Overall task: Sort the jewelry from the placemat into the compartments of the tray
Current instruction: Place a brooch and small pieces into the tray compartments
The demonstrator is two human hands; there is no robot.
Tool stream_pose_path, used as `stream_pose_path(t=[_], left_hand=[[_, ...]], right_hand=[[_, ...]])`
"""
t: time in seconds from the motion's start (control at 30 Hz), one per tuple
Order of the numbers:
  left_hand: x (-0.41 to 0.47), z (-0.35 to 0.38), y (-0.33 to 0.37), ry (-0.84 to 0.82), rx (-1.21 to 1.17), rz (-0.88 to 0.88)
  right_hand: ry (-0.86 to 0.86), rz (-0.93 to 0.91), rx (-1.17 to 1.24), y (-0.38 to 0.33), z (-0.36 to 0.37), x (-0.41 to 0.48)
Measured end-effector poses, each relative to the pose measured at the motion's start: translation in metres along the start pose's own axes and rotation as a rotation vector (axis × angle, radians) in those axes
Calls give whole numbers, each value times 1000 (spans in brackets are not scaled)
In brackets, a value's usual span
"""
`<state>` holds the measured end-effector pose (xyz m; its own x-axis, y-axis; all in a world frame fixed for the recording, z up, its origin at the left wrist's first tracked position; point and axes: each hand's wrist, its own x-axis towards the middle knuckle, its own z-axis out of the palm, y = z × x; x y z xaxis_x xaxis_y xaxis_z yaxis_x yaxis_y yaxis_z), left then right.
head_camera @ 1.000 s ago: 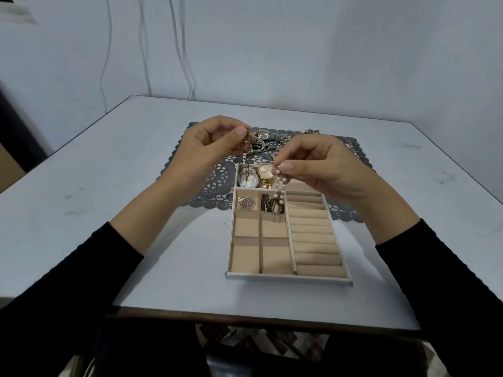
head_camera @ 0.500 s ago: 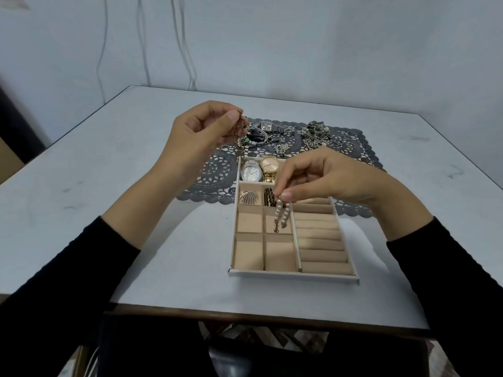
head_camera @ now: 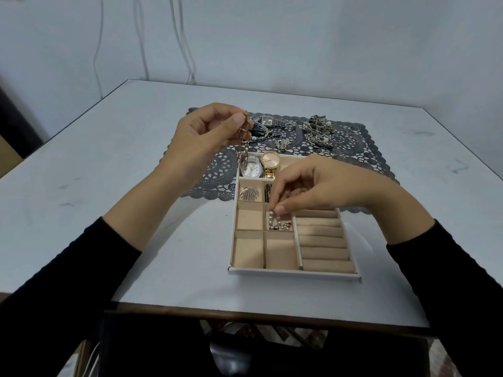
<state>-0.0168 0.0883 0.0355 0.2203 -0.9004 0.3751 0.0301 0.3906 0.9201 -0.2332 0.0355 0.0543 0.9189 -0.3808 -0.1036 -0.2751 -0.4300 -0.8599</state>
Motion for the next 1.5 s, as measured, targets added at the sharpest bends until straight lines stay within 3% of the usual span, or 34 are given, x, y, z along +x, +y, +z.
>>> stream_pose_path(t=[0.27, 0.73, 0.97, 1.1, 1.23, 1.33, 1.5], left_hand=[[-1, 0, 2, -3, 8, -12], [-1, 1, 1, -1, 2, -24], [-4, 3, 2, -13, 12, -23], [-5, 3, 1, -26, 21, -20], [-7, 5, 2, -38, 25, -23], [-8, 5, 2, -40, 28, -20], [-12, 9, 4, -54, 32, -31]], right_hand=[[13, 49, -182, -3, -7, -3], [-22, 63, -271, 0, -1, 1], [-30, 59, -174, 0, -8, -6], [154, -26, -95, 4, -19, -10], [603, -52, 20, 31, -28, -7], [898, 3, -67, 53, -31, -5], [929, 191, -422, 86, -30, -11]])
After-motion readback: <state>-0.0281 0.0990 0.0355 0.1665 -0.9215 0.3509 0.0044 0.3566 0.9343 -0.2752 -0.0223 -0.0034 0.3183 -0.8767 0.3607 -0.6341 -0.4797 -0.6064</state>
